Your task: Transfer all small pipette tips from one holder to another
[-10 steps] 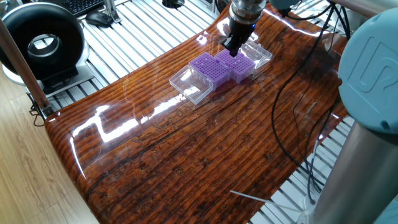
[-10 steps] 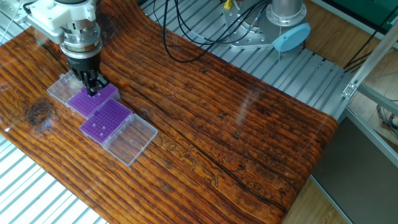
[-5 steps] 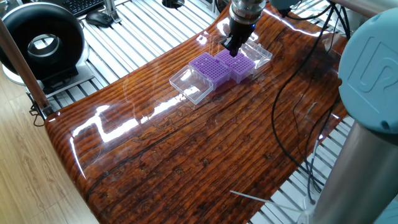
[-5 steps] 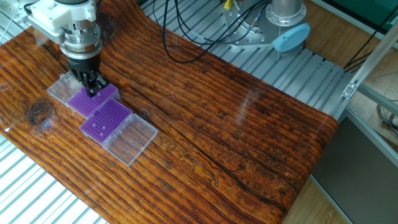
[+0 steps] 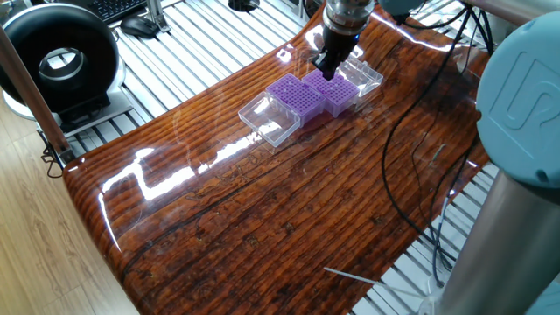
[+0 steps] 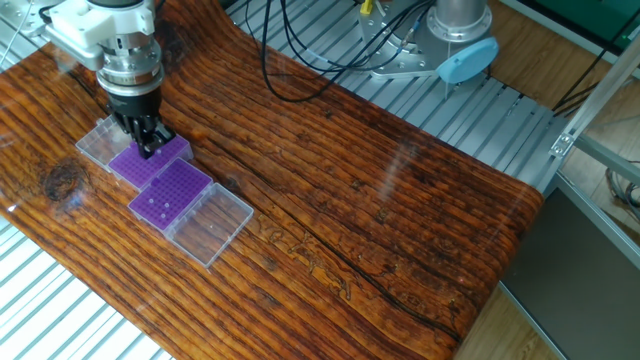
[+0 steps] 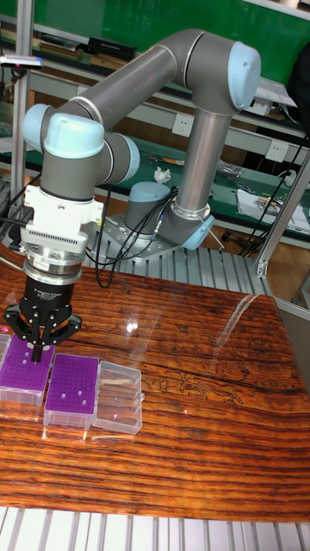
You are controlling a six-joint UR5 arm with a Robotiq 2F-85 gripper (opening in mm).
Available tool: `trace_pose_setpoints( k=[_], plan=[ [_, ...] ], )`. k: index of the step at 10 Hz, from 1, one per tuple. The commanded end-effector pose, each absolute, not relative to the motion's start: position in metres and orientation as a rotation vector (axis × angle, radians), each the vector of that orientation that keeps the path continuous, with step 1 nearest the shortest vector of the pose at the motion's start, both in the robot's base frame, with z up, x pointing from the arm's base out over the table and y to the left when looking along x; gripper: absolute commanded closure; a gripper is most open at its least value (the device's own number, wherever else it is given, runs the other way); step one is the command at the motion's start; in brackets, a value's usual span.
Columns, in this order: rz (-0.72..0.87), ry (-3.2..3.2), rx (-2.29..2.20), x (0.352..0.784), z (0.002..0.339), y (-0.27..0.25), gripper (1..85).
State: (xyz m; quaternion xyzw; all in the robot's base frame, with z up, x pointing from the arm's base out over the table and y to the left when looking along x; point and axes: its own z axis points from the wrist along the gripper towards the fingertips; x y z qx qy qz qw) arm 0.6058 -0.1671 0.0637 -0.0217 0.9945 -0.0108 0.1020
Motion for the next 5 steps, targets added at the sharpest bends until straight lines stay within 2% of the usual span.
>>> trace_pose_setpoints(
  k=[1,5],
  plan=[
    [0.005,2.927,-0.054,0.6080,0.0632,-0.1637,84.7],
    [0.019,2.953,-0.101,0.5990,0.0594,-0.1641,84.7]
  ],
)
